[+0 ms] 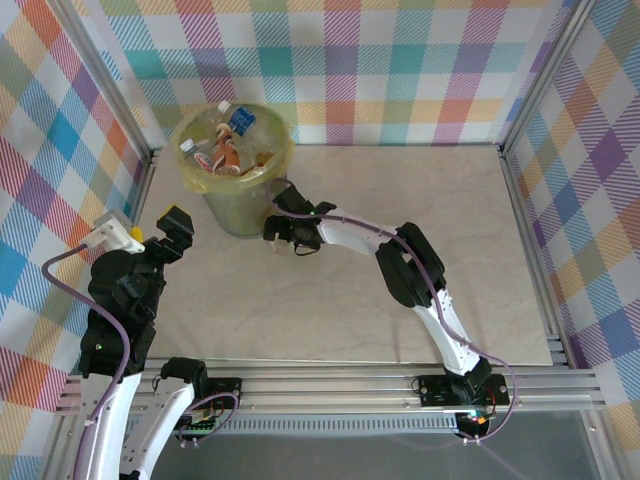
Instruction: Put the plastic bottles in the bin
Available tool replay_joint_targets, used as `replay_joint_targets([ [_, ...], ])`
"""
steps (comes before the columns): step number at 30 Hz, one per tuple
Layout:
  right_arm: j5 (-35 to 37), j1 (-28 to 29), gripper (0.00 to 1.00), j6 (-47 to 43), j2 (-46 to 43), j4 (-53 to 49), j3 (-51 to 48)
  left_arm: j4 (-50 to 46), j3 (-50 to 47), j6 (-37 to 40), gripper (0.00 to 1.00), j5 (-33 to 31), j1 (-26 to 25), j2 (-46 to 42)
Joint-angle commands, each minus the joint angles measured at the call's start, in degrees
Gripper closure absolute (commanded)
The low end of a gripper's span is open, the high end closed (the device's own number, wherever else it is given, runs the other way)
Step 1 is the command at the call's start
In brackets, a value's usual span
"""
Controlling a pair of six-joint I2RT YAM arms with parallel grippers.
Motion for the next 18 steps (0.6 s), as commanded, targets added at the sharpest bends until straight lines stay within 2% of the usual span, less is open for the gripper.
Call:
replay_joint_targets([
  [1, 0.75, -0.53, 0.01, 0.76, -0.14, -1.32, 0.35, 1.27, -0.59, -0.68, 0.00, 0.10, 0.52, -0.64],
  [9, 0.15, -2.98, 0.09, -2.07, -2.11, -0.81, -3.67, 1.63, -0.32, -0.72, 0.00, 0.31, 0.50, -0.14],
  [18, 1.02, -3.77, 0.34, -8.64, -3.26, -3.39, -5.74, 1.85, 0.67, -0.75, 0.00, 2.22, 0.44, 1.73],
])
